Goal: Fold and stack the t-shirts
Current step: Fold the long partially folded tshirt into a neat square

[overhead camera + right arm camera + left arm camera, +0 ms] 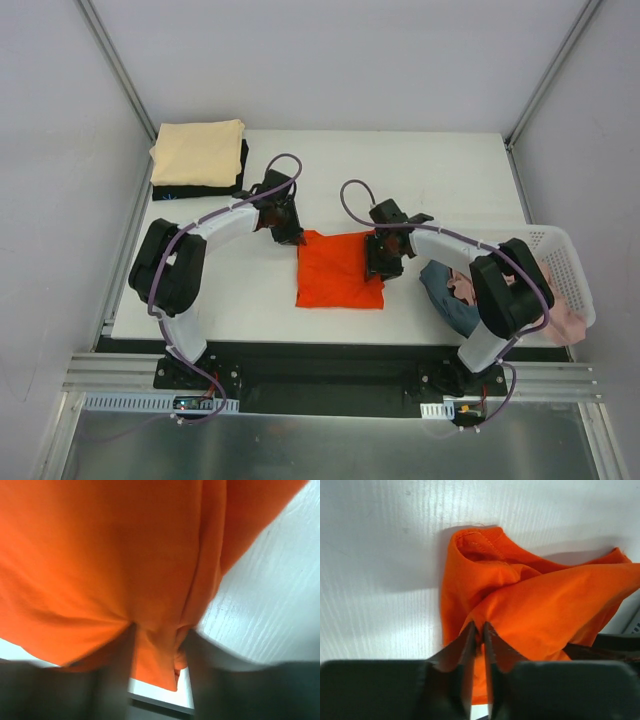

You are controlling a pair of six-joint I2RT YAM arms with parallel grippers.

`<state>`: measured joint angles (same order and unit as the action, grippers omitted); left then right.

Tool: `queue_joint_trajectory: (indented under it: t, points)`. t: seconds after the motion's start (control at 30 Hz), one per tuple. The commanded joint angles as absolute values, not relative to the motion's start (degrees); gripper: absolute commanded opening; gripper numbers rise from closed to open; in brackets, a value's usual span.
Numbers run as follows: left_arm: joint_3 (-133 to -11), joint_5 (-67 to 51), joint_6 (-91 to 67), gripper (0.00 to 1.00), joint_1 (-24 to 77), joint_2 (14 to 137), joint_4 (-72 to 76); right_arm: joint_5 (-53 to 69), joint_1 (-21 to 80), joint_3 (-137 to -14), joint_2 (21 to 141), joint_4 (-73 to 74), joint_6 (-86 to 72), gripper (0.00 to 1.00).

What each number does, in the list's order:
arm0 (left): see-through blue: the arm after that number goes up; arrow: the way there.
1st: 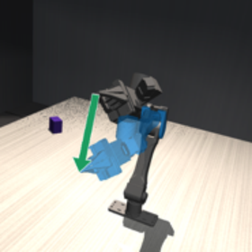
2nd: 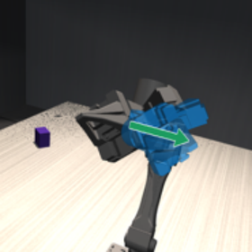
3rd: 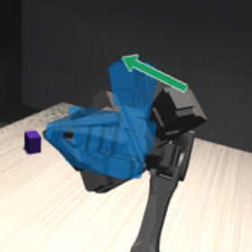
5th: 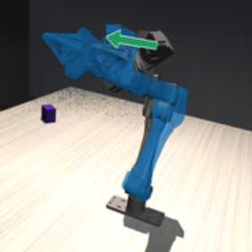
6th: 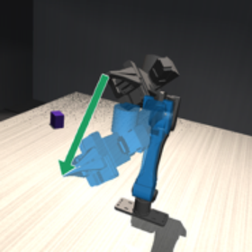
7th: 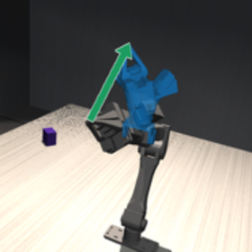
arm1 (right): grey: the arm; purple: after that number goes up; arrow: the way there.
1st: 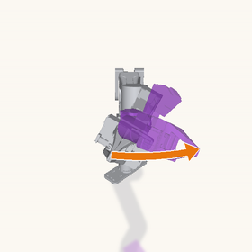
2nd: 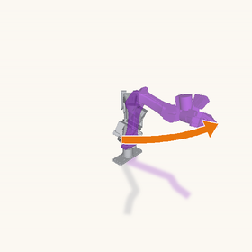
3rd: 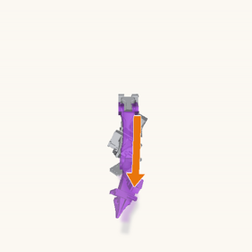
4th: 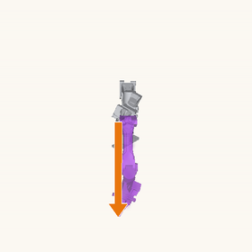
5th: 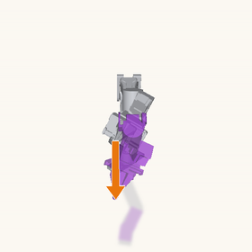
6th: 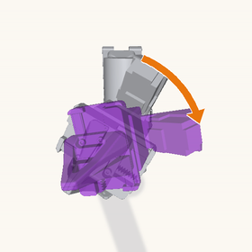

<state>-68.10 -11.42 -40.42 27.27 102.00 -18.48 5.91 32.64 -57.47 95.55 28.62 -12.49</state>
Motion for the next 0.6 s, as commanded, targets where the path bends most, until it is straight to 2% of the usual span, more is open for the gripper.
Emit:
queue_joint_trajectory:
  t: [0.0, 0.07, 0.37, 0.57]
  points:
    - [-71.0, -13.3, -38.8, 0.00, 27.0, 101.7, -19.0, 3.7, 33.7, -61.0, 95.7, 30.8, -14.5, 0.28]
    - [-71.4, -13.9, -38.2, 0.00, 27.0, 101.3, -18.9, 3.5, 33.7, -61.3, 95.0, 32.1, -15.0, 0.13]
    - [-69.1, -13.9, -35.2, 0.00, 27.0, 92.6, -14.8, 7.5, 33.5, -58.8, 87.5, 31.9, -14.2, 0.09]
    - [-70.7, -15.9, -32.5, 0.00, 27.0, 95.8, -11.2, 14.5, 30.1, -52.3, 86.7, 24.9, -14.1, 0.09]
